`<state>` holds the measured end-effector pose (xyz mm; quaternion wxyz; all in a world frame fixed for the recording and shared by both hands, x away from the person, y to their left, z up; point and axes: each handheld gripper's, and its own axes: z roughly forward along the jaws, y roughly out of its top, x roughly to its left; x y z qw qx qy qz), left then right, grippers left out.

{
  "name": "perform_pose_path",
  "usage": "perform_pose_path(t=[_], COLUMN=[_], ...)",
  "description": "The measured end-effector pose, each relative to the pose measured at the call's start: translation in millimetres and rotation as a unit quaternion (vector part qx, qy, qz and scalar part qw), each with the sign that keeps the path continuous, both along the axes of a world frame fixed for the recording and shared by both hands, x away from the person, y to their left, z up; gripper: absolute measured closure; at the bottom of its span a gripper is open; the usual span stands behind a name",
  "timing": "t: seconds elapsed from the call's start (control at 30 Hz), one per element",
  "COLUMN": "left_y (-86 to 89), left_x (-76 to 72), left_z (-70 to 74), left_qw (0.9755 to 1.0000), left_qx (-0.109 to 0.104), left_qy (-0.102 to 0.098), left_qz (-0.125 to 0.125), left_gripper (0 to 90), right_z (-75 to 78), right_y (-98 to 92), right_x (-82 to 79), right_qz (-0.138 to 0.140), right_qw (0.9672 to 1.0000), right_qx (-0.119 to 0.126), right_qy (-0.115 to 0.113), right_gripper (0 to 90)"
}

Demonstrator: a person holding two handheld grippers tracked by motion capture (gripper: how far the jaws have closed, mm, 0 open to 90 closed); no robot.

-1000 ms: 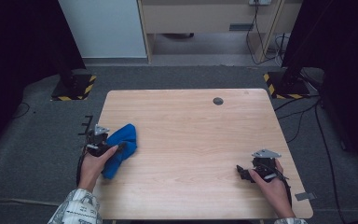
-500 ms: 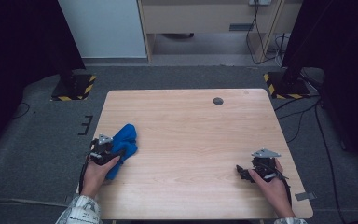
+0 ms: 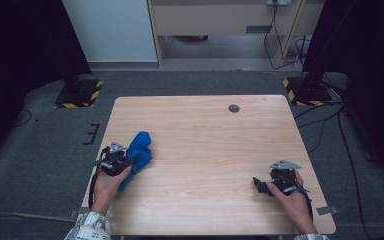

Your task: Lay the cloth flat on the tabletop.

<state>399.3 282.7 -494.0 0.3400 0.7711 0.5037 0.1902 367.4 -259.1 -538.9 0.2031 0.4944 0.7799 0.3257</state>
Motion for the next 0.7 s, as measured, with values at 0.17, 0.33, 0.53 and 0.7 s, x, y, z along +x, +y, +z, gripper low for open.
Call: perform_pose_path(t=[0.17, 0.33, 0.53, 0.7], left_y=[-17.0, -33.6, -53.7, -70.0], left_x=[0.3, 2.3, 4.1, 5.0], left_z=[15.1, 25.2, 32.1, 33.3], left_qw=[0.9996, 0.9989, 0.998, 0.9972], left_qx=[-0.005, -0.021, -0.025, -0.021], left_qy=[-0.017, -0.025, -0.031, -0.031], left_qz=[-0.02, -0.033, -0.049, -0.065], left_gripper=[68.8, 68.8, 68.8, 68.6], right_z=[0.0, 0.0, 0.0, 0.0], right_y=[0.0, 0.0, -0.1, -0.2], right_x=[0.0, 0.0, 0.1, 0.3], right_qz=[0.0, 0.0, 0.001, 0.002], right_qw=[1.0, 1.0, 1.0, 1.0], right_qx=[0.0, 0.0, 0.0, 0.0], right_qy=[0.0, 0.0, 0.0, 0.001], right_gripper=[2.4, 2.4, 2.4, 2.3])
